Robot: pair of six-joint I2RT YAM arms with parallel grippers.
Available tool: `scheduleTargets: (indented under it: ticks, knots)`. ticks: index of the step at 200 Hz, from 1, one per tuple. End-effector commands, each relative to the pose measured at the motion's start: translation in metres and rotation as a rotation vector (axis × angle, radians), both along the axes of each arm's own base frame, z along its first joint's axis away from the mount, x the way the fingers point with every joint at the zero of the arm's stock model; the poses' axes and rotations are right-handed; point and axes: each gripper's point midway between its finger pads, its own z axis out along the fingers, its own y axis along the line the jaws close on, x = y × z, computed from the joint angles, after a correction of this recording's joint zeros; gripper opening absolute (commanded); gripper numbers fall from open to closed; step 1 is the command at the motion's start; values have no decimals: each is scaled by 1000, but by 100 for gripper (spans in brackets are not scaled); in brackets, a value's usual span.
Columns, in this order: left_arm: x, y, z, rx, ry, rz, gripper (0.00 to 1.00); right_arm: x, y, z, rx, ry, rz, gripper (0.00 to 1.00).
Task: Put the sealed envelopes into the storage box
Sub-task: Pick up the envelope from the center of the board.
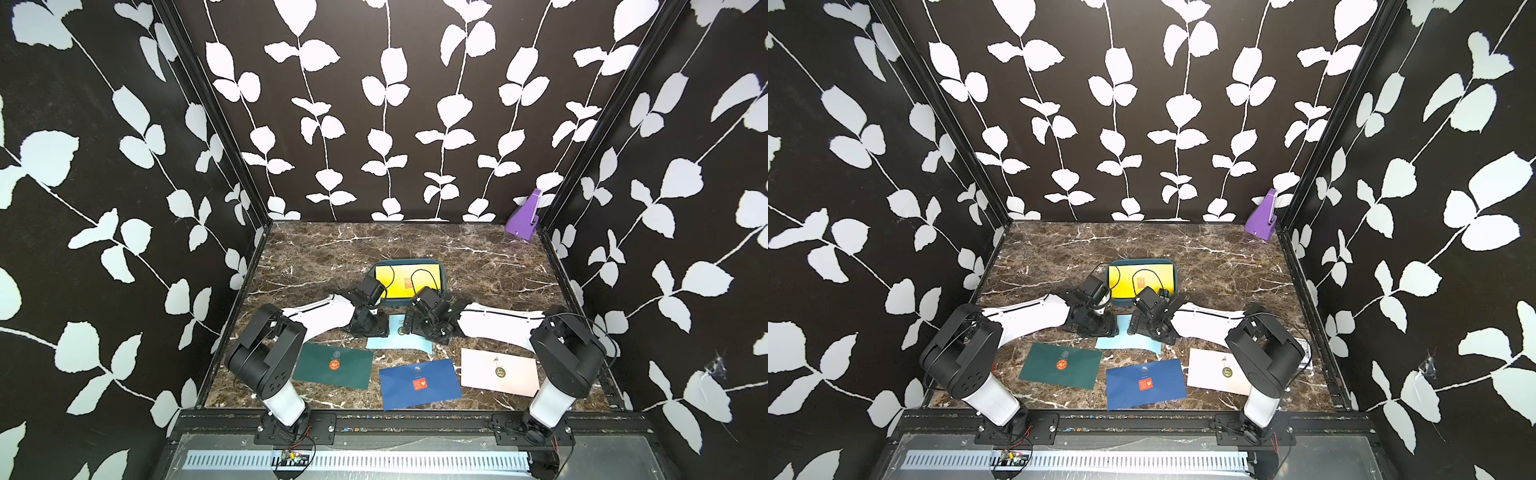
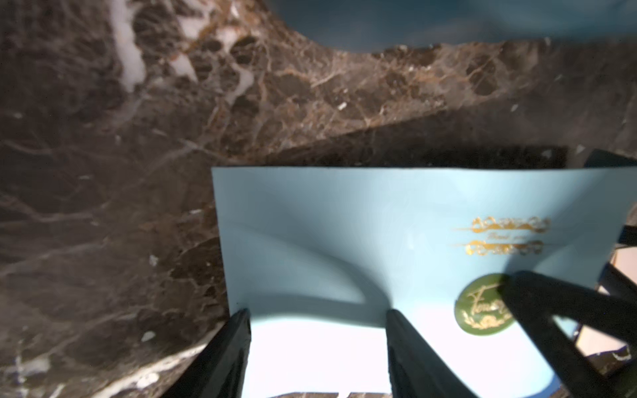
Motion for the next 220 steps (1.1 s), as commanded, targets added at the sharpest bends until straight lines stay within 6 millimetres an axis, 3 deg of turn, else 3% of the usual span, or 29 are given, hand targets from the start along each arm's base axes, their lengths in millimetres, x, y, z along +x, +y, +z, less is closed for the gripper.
scheduleTargets:
  ticks: [1,34,75,106,154,197,220]
  knots:
    - [-18,-1,-12,-13,74,-17,64,-14,17,-22,17,64,59,94]
    - [-13,-5,-4,-27,54,-15,64,-17,7,-23,-23,53,69,80]
    - [-5,-12,5,-36,39,-36,64,-15,-1,-20,-28,20,92,71]
    - [7,-18,32,-33,-22,-118,64,-12,-8,-15,-11,-13,120,65]
    - [18,-65,82,-210,-139,-457,61,-3,-17,-12,51,-48,172,65]
    - [18,-98,94,-340,-149,-702,60,3,-16,-7,82,-77,239,63]
    - [17,-102,87,-349,-109,-749,61,3,-17,-8,64,-65,277,61]
